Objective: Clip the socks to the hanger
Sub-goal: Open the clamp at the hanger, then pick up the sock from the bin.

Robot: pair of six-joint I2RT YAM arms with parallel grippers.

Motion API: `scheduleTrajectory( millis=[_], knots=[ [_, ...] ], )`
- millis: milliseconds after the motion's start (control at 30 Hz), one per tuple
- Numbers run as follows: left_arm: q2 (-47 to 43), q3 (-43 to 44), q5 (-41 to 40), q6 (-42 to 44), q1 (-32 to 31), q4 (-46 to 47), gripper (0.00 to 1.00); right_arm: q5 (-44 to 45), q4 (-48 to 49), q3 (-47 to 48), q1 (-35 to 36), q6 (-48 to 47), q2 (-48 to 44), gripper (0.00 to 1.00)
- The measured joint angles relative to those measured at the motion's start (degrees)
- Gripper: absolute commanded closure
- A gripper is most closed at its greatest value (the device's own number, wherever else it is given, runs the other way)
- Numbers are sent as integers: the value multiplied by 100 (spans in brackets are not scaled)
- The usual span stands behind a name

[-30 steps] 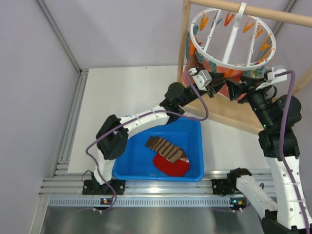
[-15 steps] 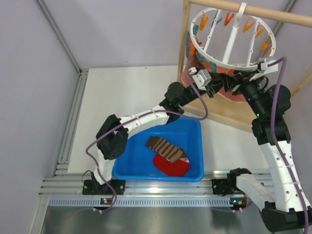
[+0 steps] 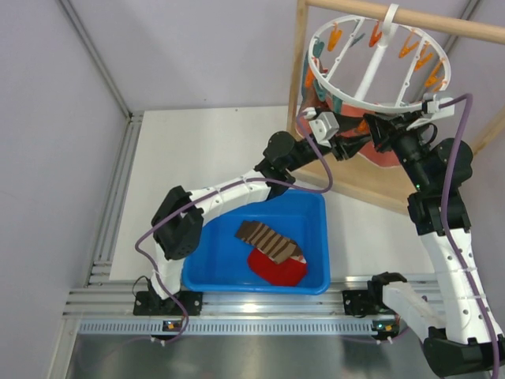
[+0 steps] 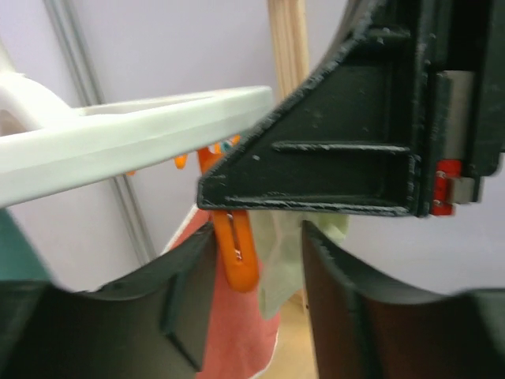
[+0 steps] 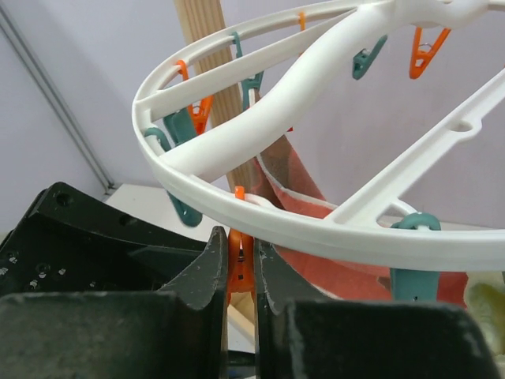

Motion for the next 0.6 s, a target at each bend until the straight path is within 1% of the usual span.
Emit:
scheduleTrajectory(
  millis=[33, 133, 167, 233, 333, 367, 400, 500, 600],
  knots=[
    [-70, -61, 81, -35, -11, -68, 38, -4, 7, 2, 0, 7, 0, 100],
    [-365, -334, 243, -22, -24, -409, 34, -39, -24, 7, -11, 31, 0, 100],
    [-507, -459, 275, -2, -22, -579, 30, -48, -42, 7, -17, 48, 2, 100],
    [-905, -815, 341, 31, -17, -949, 29, -72, -55, 17, -44, 107, 15, 100],
    [-1781, -1591, 518, 157, 20, -1591, 28, -48, -131, 90, -59, 144, 52, 100],
    [-2131, -1851, 577, 208, 44, -1880, 27, -42, -131, 98, -59, 166, 61, 100],
    [-2435, -2020, 601, 269, 59, -2194, 23, -31, -168, 116, -61, 173, 63, 100],
    [-3283, -2236, 870, 389, 254, -3362, 10, 39, -262, 129, -72, 219, 59, 100],
    [-3952, -2396, 1294, 564, 697, -4446, 11, 90, -319, 129, -81, 232, 59, 100]
  ],
)
